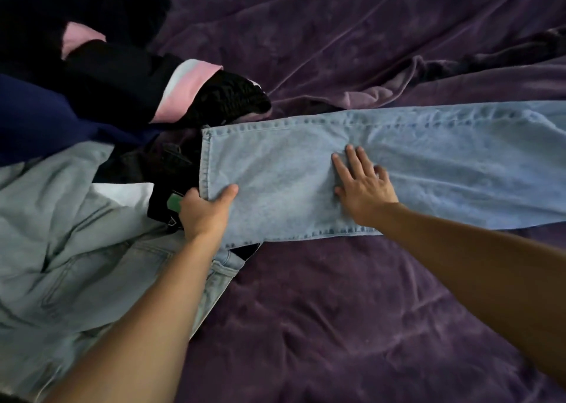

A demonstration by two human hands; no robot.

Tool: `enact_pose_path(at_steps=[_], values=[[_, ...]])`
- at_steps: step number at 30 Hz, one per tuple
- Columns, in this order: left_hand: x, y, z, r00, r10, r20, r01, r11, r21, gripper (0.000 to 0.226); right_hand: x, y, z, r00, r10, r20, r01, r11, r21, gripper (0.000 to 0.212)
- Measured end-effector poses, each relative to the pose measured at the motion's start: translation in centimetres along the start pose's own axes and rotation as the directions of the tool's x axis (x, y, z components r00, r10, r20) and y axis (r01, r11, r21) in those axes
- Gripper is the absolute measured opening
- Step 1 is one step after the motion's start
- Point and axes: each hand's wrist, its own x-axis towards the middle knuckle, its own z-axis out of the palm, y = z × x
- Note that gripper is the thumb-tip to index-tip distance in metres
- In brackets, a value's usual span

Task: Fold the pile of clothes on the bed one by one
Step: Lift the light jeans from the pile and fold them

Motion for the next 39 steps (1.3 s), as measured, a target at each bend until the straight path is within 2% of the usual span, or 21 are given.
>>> enact_pose_path(at_steps=[4, 6, 8, 11, 14, 16, 19, 22, 24, 25, 27, 29, 31, 33, 34, 36, 39], values=[[-2.2, 3.1, -0.7, 0.992, 0.120, -0.034, -0.119, 0.992, 0.029, 0.028, -0.9, 1.2, -2.8, 0.992, -0.033, 0.120, 0.023, 0.996, 0.089, 0.071], [-3.9, 6.0, -1.2, 0.985, 0.172, 0.027, -0.172, 0.985, -0.008, 0.012, -2.1, 2.3, -4.7, 0.997, 0.012, 0.080, -0.030, 0.975, 0.220, 0.068], [-6.2, 9.3, -1.2, 0.959, 0.254, 0.129, -0.248, 0.967, -0.059, 0.007, -4.5, 3.9, -5.8, 0.993, 0.121, -0.008, -0.112, 0.935, 0.336, 0.061], [-10.8, 13.9, 0.9, 0.871, 0.400, 0.284, -0.389, 0.916, -0.096, 0.010, -8.9, 7.4, -6.2, 0.970, 0.242, -0.018, -0.213, 0.887, 0.409, 0.057], [-15.9, 17.4, 5.4, 0.751, 0.533, 0.389, -0.559, 0.828, -0.055, 0.024, -12.3, 12.0, -5.9, 0.944, 0.330, 0.007, -0.293, 0.826, 0.481, 0.055], [-19.2, 18.6, 9.5, 0.679, 0.574, 0.458, -0.637, 0.770, -0.020, 0.026, -13.8, 15.4, -5.5, 0.926, 0.377, 0.022, -0.331, 0.783, 0.526, 0.055], [-22.9, 18.5, 16.5, 0.664, 0.491, 0.564, -0.644, 0.759, 0.097, 0.027, -15.9, 20.4, -4.5, 0.913, 0.408, 0.022, -0.341, 0.731, 0.591, 0.055], [-24.6, 16.8, 23.1, 0.663, 0.239, 0.709, -0.516, 0.832, 0.202, 0.056, -17.4, 25.5, -3.2, 0.922, 0.386, 0.028, -0.315, 0.704, 0.636, 0.052], [-26.0, 15.0, 26.3, 0.654, 0.108, 0.749, -0.481, 0.824, 0.301, 0.064, -18.3, 29.3, -2.4, 0.926, 0.372, 0.061, -0.322, 0.698, 0.640, 0.048], [-26.7, 14.1, 27.6, 0.669, 0.088, 0.738, -0.491, 0.797, 0.350, 0.063, -18.8, 31.4, -2.2, 0.928, 0.365, 0.075, -0.327, 0.698, 0.637, 0.044], [-28.6, 12.8, 29.7, 0.715, 0.108, 0.691, -0.517, 0.746, 0.419, 0.052, -19.7, 35.7, -2.5, 0.923, 0.378, 0.072, -0.332, 0.689, 0.644, 0.036], [-30.6, 12.7, 31.5, 0.749, 0.152, 0.645, -0.540, 0.704, 0.461, 0.041, -20.5, 40.5, -3.5, 0.888, 0.459, 0.007, -0.349, 0.665, 0.660, 0.027], [-32.8, 13.8, 33.4, 0.752, 0.209, 0.625, -0.585, 0.649, 0.487, 0.034, -21.0, 45.6, -5.0, 0.798, 0.595, -0.097, -0.396, 0.638, 0.661, 0.024], [-34.9, 15.5, 35.7, 0.715, 0.295, 0.634, -0.657, 0.593, 0.465, 0.032, -21.2, 50.6, -6.3, 0.678, 0.714, -0.172, -0.455, 0.592, 0.665, 0.028], [-35.8, 16.3, 36.9, 0.686, 0.343, 0.641, -0.695, 0.571, 0.437, 0.034, -21.0, 52.8, -6.7, 0.641, 0.748, -0.172, -0.487, 0.569, 0.663, 0.034], [-37.1, 17.6, 39.7, 0.628, 0.410, 0.662, -0.752, 0.538, 0.380, 0.042, -20.2, 56.3, -7.0, 0.610, 0.791, -0.053, -0.553, 0.472, 0.687, 0.050], [-38.0, 18.0, 43.6, 0.606, 0.312, 0.732, -0.742, 0.553, 0.378, 0.055, -18.7, 58.1, -6.3, 0.637, 0.727, 0.256, -0.513, 0.152, 0.845, 0.065]])
